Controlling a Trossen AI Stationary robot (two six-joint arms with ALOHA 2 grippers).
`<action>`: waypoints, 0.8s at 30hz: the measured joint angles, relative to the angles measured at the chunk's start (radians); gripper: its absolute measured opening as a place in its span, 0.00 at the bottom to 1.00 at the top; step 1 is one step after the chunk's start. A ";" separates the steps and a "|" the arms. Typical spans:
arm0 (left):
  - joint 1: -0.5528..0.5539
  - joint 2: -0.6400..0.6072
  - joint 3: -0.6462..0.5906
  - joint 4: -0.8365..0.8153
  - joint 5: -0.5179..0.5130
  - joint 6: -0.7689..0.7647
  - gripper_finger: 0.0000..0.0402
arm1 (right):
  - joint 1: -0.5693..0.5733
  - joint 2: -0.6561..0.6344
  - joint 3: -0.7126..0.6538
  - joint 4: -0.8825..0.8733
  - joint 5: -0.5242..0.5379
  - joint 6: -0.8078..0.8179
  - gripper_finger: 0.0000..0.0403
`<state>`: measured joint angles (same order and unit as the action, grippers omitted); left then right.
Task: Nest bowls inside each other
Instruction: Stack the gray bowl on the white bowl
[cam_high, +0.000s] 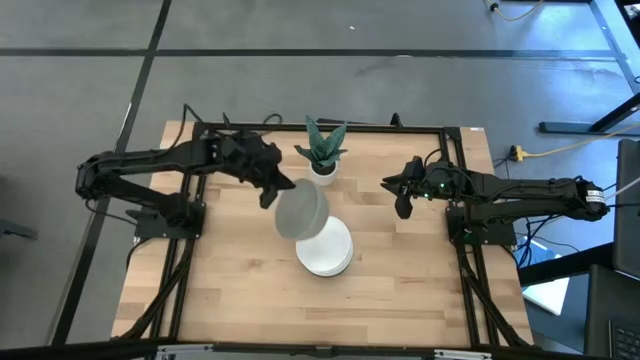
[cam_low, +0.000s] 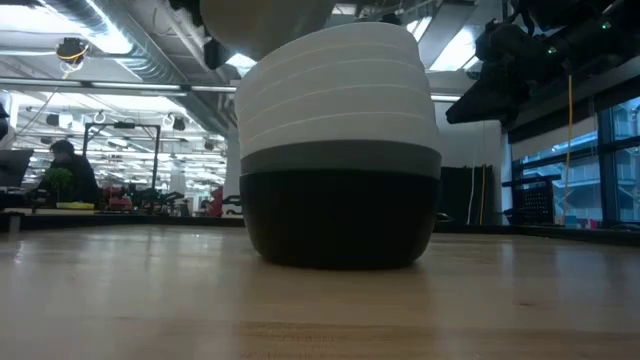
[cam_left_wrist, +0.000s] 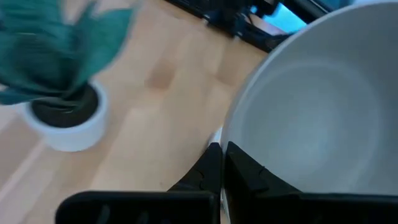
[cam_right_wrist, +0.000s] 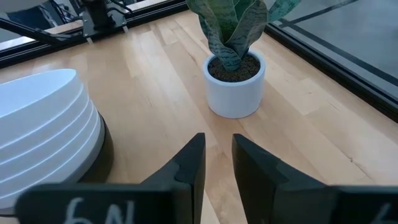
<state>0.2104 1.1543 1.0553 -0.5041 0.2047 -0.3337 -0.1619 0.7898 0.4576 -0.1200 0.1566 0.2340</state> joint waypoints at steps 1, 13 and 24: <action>-0.020 0.018 0.011 0.003 -0.001 -0.004 0.00 | 0.000 0.000 0.000 0.000 0.000 0.000 0.20; -0.143 0.230 0.048 0.103 -0.016 -0.029 0.00 | 0.001 0.000 0.000 0.003 0.000 0.000 0.20; -0.153 0.360 0.048 0.085 -0.017 -0.058 0.00 | 0.001 0.000 0.000 0.003 -0.001 0.000 0.20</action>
<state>0.0578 1.5143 1.1034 -0.4189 0.1873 -0.3912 -0.1612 0.7895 0.4576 -0.1173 0.1555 0.2340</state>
